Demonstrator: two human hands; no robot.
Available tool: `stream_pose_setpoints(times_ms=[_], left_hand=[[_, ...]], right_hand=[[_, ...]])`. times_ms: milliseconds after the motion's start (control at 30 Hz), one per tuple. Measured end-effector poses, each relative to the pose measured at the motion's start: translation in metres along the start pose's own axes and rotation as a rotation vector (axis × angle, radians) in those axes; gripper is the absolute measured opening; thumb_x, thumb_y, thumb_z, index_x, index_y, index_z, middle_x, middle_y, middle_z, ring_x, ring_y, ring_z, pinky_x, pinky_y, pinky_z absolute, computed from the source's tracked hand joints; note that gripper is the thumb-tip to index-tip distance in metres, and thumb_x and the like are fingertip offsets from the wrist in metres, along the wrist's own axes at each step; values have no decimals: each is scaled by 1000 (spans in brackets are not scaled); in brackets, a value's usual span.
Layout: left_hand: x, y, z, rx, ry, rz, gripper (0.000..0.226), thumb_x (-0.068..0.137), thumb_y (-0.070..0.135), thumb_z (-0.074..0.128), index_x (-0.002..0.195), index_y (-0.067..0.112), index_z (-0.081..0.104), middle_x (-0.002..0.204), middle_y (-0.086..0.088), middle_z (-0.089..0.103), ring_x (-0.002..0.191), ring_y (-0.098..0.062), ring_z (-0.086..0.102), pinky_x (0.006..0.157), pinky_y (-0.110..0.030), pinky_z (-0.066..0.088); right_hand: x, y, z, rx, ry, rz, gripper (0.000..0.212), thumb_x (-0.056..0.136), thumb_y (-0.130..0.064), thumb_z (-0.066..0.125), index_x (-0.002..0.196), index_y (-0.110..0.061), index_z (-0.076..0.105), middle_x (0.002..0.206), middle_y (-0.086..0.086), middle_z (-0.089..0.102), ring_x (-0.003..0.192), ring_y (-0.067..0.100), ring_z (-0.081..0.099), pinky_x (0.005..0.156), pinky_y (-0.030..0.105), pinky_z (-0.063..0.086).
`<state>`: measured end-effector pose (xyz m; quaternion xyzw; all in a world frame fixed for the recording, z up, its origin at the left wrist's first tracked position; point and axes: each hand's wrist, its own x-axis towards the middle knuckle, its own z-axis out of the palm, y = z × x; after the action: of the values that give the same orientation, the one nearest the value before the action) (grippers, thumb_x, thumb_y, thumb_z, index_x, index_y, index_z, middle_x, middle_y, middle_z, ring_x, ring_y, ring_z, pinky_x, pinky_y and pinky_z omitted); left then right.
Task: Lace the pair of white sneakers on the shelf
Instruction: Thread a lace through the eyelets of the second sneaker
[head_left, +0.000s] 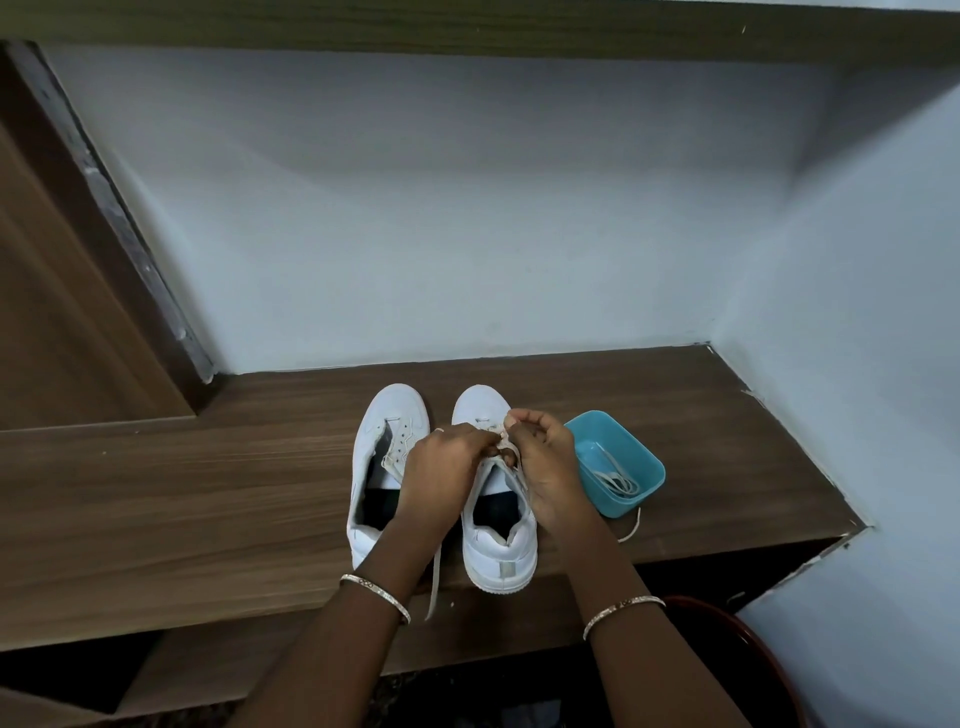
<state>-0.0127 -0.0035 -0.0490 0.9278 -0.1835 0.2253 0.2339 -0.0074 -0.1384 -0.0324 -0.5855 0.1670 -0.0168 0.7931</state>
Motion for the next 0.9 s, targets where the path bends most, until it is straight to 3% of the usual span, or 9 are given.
stream_pose_setpoints(times_ms=[100,200,333,500,633,767,900], left_hand=[[3,4,3,166,-90,-34,12,90,15,65,100,15,71,96,-2,66,93,-24,63,62,-36,52],[8,5,2,145,-139,-113,8,95,13,60,101,11,66,101,-5,62,96,-25,60,66,-37,50],[18,3,-9,-195,-222,-258,18,98,14,58,85,5,67,86,-10,68,82,-26,63,66,-30,40],[19,-7,-23,-737,-440,-488,23,99,23,60,82,18,75,84,-8,74,80,-14,62,77,-32,49],[18,1,-29,-939,-486,-631,27,101,16,56,80,8,70,65,2,65,62,-4,52,59,-18,42],[18,-2,-33,-1015,-526,-693,25,101,16,57,93,-5,68,74,-10,56,60,-7,48,53,-17,40],[21,-3,-37,-1053,-525,-725,21,97,15,63,93,-4,73,71,-5,63,58,-3,52,54,-16,44]], right_hand=[[-4,-1,-3,37,-48,-9,16,90,12,59,98,-1,65,72,9,66,58,15,59,60,28,52],[-9,-3,-9,38,-130,-28,27,82,21,50,84,-2,63,68,14,59,58,19,57,61,29,52],[-15,-5,-19,-145,-253,-113,21,81,18,59,83,-2,63,78,9,71,75,17,69,75,30,55],[-25,2,-25,-381,-205,-339,21,79,4,77,88,-12,69,97,9,70,86,12,70,80,26,58],[-30,10,-21,-464,-66,-489,30,72,-6,85,80,-28,66,99,2,64,87,10,68,79,21,56],[-29,20,-21,-492,4,-579,24,68,-13,90,79,-18,70,95,-3,62,89,10,65,80,23,55],[-29,24,-23,-511,9,-587,19,72,-17,89,81,-20,72,90,-4,66,86,4,64,75,15,52]])
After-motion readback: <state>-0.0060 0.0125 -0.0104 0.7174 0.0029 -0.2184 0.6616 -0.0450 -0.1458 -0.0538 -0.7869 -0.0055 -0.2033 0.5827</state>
